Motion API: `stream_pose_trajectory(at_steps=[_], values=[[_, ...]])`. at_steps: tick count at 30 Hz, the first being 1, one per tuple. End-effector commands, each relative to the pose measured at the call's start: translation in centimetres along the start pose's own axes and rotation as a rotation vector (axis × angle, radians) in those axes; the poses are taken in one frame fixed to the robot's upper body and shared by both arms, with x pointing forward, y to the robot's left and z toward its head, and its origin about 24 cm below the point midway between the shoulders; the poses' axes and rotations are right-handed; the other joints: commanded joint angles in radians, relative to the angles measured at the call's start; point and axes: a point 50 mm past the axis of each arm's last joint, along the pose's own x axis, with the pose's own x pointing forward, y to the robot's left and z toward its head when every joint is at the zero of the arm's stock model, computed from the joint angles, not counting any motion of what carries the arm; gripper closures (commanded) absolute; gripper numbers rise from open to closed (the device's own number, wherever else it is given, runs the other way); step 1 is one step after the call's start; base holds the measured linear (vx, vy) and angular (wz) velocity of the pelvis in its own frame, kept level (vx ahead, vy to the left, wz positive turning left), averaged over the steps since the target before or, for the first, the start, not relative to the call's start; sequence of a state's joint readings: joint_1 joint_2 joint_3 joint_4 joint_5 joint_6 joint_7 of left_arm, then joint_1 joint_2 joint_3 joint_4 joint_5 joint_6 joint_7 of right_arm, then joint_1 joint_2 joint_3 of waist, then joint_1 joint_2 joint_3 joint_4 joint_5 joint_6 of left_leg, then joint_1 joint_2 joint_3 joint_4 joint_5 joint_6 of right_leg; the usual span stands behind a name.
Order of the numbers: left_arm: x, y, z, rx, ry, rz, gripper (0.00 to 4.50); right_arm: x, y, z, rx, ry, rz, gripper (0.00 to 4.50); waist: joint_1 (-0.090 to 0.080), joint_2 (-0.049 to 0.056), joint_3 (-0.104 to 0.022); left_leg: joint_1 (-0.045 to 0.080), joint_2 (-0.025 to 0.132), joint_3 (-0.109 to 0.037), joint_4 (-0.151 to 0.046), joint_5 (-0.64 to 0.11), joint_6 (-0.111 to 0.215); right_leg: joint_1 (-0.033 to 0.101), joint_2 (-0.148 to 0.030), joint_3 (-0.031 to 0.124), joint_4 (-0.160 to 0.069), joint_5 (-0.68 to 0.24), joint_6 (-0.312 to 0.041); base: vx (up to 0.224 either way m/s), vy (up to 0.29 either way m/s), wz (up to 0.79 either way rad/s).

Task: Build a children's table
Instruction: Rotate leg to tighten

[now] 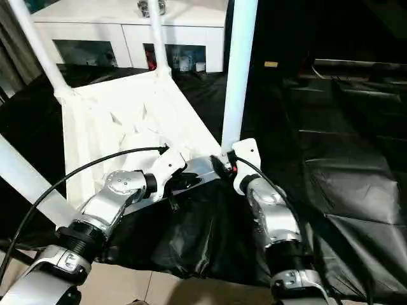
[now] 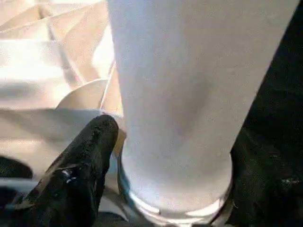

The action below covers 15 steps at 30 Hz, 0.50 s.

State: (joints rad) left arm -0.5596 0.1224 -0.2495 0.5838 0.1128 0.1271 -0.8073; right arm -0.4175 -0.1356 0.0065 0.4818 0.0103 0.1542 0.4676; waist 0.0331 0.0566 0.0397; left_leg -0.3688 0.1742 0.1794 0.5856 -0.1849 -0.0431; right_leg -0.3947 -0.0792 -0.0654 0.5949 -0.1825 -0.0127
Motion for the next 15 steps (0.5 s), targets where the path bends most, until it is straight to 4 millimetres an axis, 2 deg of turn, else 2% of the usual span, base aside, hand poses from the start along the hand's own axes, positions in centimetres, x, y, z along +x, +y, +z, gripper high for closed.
stream_pose_trajectory(at_steps=[1,6,11,13,14,15], values=[[0.1,-0.3,1.1,0.042,-0.057,-0.041,4.50,0.4,2.9,-0.7,-0.039,0.026,0.221,0.73,0.001,-0.015,-0.055,0.003,0.049,-0.019,-0.068,-0.224,0.069,0.046,-0.068,0.044,-0.082,-0.259,-0.195,0.000,0.000,0.00],[-1.7,-0.1,0.4,0.091,-0.068,-0.172,4.50,-0.9,0.7,-0.6,-0.120,0.051,0.354,0.73,0.002,-0.018,-0.057,-0.001,0.049,-0.017,-0.063,-0.201,0.091,0.049,-0.070,0.044,-0.076,-0.211,-0.215,0.000,0.000,0.00],[-3.3,0.9,-0.8,0.097,-0.010,-0.228,4.50,-2.1,0.2,-0.3,-0.177,0.086,0.553,0.73,0.010,-0.015,-0.059,0.000,0.055,-0.014,-0.059,-0.177,0.110,0.046,-0.066,0.041,-0.065,-0.155,-0.244,0.000,0.000,0.00],[-3.8,1.1,-1.1,0.097,-0.002,-0.248,4.50,-2.3,0.2,-0.2,-0.187,0.094,0.606,0.73,0.015,-0.020,-0.059,0.000,0.056,-0.013,-0.058,-0.163,0.118,0.047,-0.066,0.040,-0.061,-0.132,-0.256,0.000,0.000,0.00],[-3.9,1.1,-1.2,0.095,0.000,-0.256,4.50,-2.4,0.2,-0.2,-0.189,0.095,0.623,0.73,0.017,-0.019,-0.059,0.001,0.056,-0.013,-0.057,-0.169,0.117,0.047,-0.068,0.040,-0.062,-0.141,-0.256,0.000,0.000,0.00],[-4.1,1.1,-1.2,0.093,-0.003,-0.273,4.50,-2.5,0.2,-0.2,-0.188,0.100,0.648,0.73,0.017,-0.022,-0.058,0.001,0.057,-0.013,-0.058,-0.171,0.115,0.048,-0.069,0.041,-0.062,-0.146,-0.256,0.000,0.000,0.00]])
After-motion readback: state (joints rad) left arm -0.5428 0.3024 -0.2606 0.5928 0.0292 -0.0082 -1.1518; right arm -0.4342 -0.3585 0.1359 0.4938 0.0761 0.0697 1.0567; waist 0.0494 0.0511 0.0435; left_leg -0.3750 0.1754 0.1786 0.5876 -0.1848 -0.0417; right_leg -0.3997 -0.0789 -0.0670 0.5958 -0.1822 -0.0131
